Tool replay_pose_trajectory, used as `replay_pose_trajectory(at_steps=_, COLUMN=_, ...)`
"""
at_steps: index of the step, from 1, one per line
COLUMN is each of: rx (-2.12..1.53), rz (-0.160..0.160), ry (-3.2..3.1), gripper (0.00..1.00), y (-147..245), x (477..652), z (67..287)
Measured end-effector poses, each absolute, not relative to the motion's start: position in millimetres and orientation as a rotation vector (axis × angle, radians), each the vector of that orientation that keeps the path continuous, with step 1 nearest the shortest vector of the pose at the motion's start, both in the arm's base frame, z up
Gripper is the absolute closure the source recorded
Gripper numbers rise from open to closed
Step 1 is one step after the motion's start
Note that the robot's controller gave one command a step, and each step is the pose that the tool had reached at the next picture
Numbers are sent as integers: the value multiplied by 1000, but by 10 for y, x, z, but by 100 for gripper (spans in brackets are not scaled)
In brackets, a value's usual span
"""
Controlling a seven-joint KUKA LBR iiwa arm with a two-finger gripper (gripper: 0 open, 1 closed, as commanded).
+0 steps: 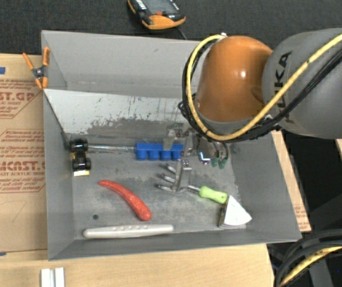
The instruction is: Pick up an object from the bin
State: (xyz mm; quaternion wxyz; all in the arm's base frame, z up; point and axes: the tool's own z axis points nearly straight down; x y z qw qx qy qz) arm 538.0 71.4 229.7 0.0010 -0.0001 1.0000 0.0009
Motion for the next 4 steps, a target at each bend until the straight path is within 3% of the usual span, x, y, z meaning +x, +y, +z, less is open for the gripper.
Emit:
replay_pose_trajectory(at_steps=2, rx=8, rz=1, ry=3146, gripper=0, y=740, x=5311, z=2396)
replay_pose_trajectory(at_steps=3, rx=-8, rz=2, ry=3147, gripper=0, y=1111, x=5428, z=1708)
replay_pose_trajectory(at_steps=4, rx=230, rz=8, ry=3119, gripper=0, y=1032, x=5596, z=1871)
